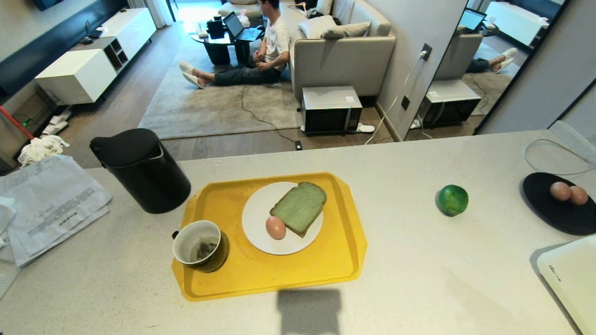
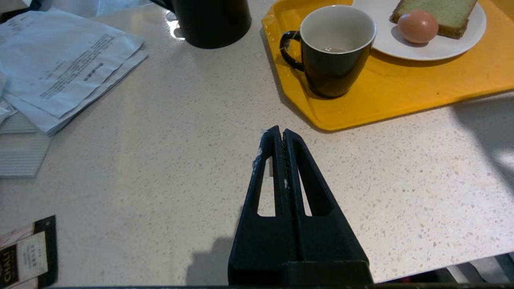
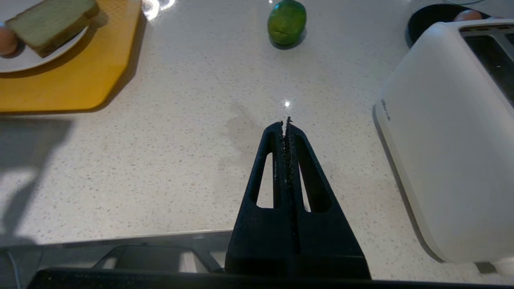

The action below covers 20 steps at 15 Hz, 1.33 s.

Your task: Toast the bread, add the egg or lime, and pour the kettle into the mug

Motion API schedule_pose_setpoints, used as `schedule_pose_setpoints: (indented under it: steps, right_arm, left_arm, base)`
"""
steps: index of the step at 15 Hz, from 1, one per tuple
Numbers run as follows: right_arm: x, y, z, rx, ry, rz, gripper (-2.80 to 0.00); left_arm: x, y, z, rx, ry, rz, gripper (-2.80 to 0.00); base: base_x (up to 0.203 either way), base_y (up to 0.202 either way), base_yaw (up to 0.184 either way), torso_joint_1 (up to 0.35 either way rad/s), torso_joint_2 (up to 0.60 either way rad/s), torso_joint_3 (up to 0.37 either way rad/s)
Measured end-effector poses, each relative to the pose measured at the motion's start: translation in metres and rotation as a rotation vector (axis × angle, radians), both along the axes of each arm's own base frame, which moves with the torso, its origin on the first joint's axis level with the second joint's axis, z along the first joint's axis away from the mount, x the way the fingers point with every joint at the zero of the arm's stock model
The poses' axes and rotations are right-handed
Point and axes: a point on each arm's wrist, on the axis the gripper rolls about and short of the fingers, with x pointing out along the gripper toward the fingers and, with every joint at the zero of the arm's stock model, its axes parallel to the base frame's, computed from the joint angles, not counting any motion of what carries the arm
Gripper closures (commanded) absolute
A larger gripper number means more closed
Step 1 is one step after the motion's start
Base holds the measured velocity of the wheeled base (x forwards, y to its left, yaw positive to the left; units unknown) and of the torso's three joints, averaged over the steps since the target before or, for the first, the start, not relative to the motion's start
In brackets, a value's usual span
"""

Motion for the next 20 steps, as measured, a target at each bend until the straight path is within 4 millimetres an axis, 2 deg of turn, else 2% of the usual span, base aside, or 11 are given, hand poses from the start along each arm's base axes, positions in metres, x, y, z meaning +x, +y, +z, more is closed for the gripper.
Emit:
schedule_pose_setpoints:
  steps: [10,20]
  right_arm:
    - [0.0,0.0,-0.0001,0.001,0.001,0.002,0.0]
    - [0.0,0.0,0.0,0.001,0.0,0.001,0.0]
  left_arm:
    - [0.0,0.0,0.0,0.0,0.0,0.001,0.0]
    - [0.0,0.0,0.0,0.0,0.0,0.001,0.0]
  base:
    - [0.0,0.0,0.0,-0.052,0.11,0.05]
    - [0.0,0.0,0.0,0.0,0.0,0.0]
